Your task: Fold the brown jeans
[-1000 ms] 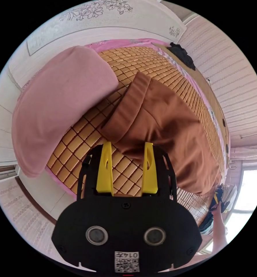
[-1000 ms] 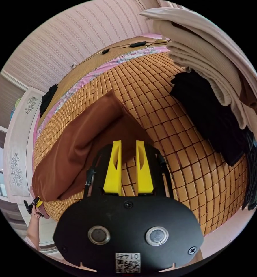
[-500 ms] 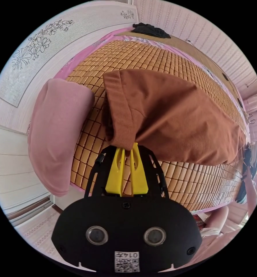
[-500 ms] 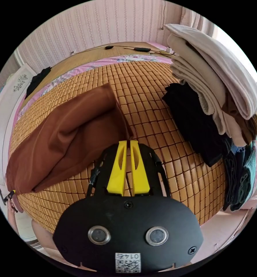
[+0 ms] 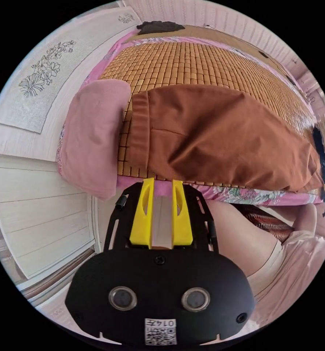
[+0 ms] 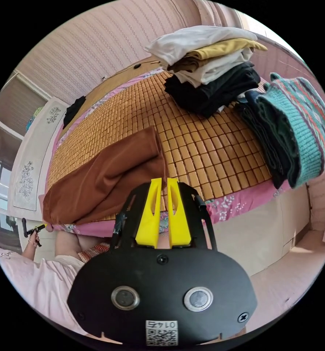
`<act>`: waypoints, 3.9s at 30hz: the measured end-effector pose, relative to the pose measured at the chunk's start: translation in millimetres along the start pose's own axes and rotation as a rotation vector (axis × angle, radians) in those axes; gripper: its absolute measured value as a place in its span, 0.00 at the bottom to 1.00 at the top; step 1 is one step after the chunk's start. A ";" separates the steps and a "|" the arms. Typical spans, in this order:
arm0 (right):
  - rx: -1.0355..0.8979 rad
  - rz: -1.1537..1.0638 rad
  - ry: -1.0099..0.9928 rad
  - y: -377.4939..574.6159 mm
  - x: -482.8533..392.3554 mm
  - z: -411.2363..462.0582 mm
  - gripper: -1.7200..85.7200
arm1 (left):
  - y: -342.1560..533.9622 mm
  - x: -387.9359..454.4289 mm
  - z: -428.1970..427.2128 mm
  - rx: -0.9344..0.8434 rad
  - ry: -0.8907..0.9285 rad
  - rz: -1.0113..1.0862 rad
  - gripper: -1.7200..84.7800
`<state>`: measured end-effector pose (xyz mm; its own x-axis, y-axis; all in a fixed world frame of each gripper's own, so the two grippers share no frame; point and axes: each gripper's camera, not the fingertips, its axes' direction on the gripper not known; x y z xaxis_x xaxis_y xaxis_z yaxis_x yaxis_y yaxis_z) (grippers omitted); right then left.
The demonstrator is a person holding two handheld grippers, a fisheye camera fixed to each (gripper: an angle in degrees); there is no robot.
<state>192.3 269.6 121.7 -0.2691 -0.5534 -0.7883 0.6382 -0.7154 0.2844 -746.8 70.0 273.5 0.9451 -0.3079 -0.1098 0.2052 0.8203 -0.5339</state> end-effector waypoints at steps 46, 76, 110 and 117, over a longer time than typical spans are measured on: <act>0.008 0.038 -0.143 -87.2 54.8 -39.9 0.06 | 83.4 348.3 186.4 0.159 0.387 0.859 0.07; 0.006 0.331 -0.355 49.5 122.9 55.8 0.03 | 116.6 322.2 270.8 0.011 0.314 0.790 0.09; -0.268 -0.422 0.639 58.0 -150.3 281.7 0.02 | 148.1 332.6 187.8 0.091 0.264 0.889 0.01; -0.270 -0.477 0.724 68.6 -184.2 320.0 0.01 | 146.2 326.1 172.4 0.072 0.318 0.861 0.01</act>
<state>54.8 185.9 461.0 -0.0871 0.2446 -0.9657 0.7473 -0.6250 -0.2257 -364.7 172.6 304.2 0.6669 0.3135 -0.6760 -0.5112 0.8526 -0.1088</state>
